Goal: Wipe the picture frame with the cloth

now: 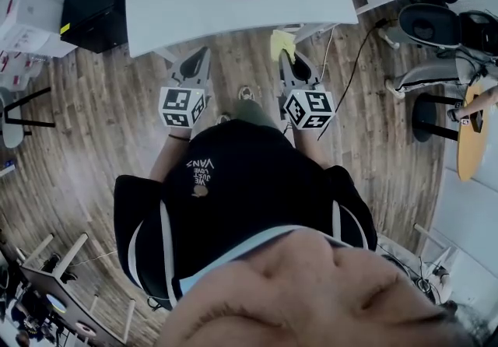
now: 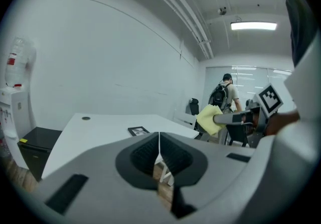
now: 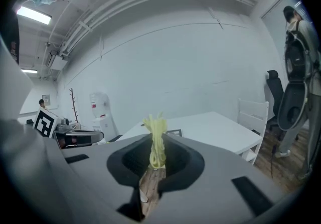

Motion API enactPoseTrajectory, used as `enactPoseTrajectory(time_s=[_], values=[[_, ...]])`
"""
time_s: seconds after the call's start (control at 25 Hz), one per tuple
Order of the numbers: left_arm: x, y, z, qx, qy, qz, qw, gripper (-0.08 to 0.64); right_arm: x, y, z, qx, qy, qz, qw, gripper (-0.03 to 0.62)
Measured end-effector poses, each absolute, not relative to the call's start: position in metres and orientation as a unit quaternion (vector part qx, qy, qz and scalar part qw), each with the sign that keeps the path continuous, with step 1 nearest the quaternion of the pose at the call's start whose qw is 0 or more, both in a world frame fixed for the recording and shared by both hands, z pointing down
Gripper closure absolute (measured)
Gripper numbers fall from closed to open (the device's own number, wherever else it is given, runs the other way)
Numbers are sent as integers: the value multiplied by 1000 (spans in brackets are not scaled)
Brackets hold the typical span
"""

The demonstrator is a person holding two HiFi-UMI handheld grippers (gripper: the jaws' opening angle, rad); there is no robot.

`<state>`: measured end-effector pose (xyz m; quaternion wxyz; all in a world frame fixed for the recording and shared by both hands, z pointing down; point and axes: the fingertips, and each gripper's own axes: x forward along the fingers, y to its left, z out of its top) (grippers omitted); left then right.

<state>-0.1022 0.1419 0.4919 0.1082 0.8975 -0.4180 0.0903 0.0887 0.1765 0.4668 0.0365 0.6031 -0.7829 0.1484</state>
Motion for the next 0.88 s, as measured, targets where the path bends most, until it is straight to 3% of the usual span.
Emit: enactPoseTrajectory(time_s=[0.88], values=[[-50,51,488,852,-504,87,112,542,148,54,478,527,-833,162,46,546]])
